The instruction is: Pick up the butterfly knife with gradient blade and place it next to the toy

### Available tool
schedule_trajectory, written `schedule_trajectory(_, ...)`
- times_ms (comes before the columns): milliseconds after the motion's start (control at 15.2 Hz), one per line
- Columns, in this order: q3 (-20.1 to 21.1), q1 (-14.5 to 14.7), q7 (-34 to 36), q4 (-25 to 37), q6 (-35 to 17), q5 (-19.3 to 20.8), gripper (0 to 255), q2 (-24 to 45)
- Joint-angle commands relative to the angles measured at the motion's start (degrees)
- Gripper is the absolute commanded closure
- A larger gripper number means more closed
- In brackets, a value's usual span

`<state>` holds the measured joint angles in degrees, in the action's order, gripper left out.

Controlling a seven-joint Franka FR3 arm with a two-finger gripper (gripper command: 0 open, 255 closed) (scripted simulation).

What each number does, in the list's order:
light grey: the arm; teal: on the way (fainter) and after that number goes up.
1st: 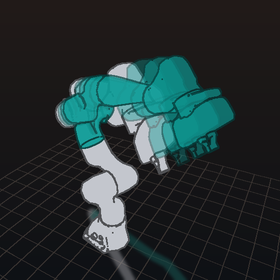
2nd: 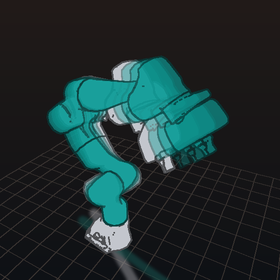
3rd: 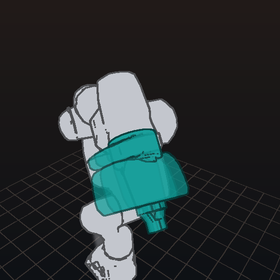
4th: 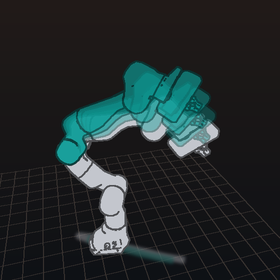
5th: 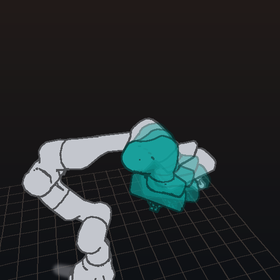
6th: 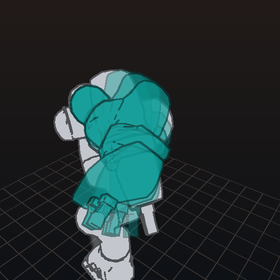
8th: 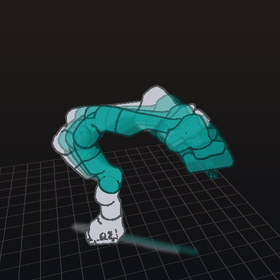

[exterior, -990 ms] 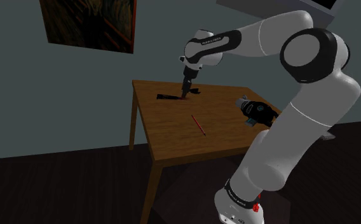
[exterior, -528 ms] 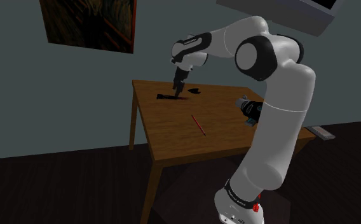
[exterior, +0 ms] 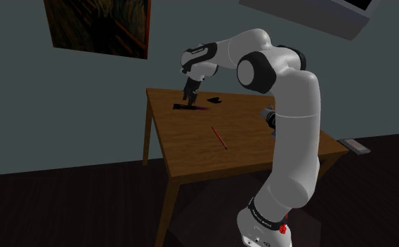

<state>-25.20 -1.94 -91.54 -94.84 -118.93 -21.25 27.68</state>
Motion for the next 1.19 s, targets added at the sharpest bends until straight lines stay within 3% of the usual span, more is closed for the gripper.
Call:
schedule_trajectory(0,0.32,-0.07,-0.37,-0.39,-1.16,-0.51,0,0.83)
schedule_trajectory(660,0.67,-0.12,-0.71,-0.99,-2.62,-1.08,0,1.77)
schedule_trajectory(726,0.67,-0.12,-0.71,-0.99,-2.62,-1.08,255,1.77)
schedule_trajectory(1122,0.67,-0.12,-0.71,-0.99,-2.62,-1.08,255,1.77)
